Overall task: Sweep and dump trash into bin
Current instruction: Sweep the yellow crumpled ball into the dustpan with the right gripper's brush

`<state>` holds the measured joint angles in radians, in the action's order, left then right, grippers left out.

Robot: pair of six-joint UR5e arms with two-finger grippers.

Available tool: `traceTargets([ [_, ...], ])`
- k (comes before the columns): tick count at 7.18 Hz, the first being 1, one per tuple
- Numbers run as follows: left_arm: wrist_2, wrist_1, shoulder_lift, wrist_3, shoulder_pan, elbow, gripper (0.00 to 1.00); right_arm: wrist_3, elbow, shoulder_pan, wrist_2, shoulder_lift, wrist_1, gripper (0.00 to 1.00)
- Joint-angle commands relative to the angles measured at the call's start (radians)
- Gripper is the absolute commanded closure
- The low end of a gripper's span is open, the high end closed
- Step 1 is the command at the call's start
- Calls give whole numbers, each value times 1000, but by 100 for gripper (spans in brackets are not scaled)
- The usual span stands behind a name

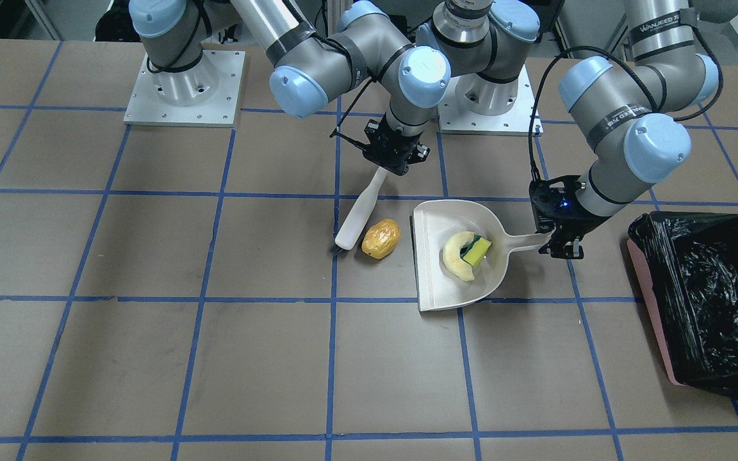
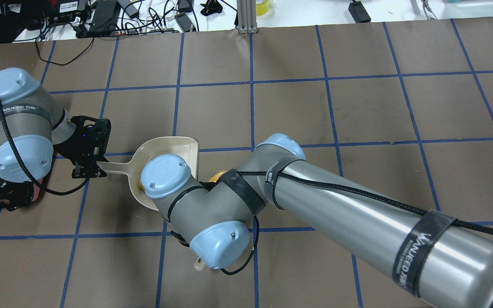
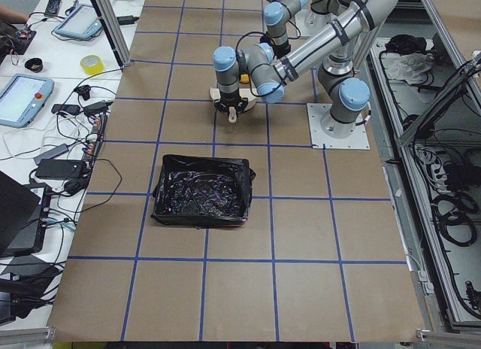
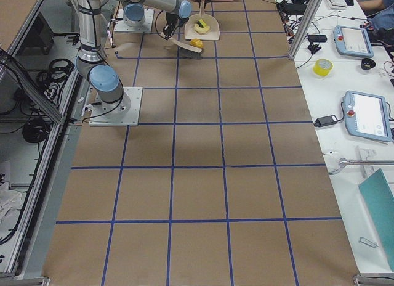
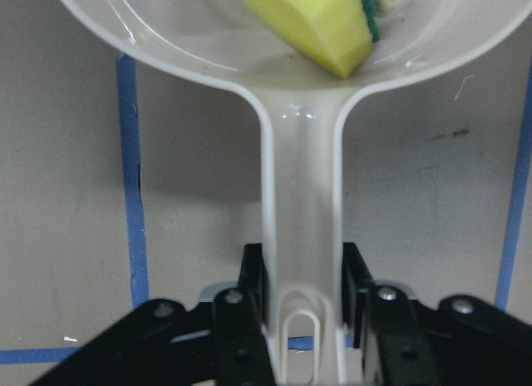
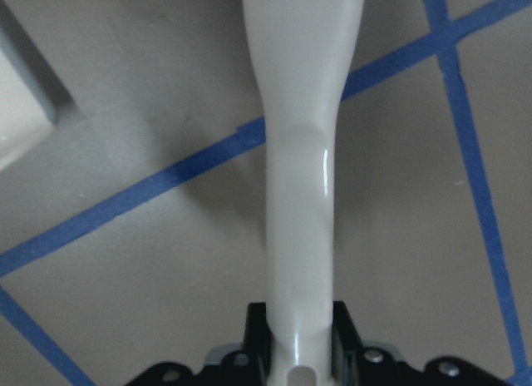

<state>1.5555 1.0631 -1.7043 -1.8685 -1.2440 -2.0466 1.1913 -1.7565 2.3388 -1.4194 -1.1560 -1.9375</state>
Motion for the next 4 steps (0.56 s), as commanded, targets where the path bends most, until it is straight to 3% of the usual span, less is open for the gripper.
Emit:
traceTargets([
  [1, 0, 0, 0, 2, 0, -1, 100, -74, 78, 2, 14, 73, -46, 100],
  [4, 0, 0, 2, 2, 0, -1, 100, -353, 156, 10, 100, 87, -40, 100],
])
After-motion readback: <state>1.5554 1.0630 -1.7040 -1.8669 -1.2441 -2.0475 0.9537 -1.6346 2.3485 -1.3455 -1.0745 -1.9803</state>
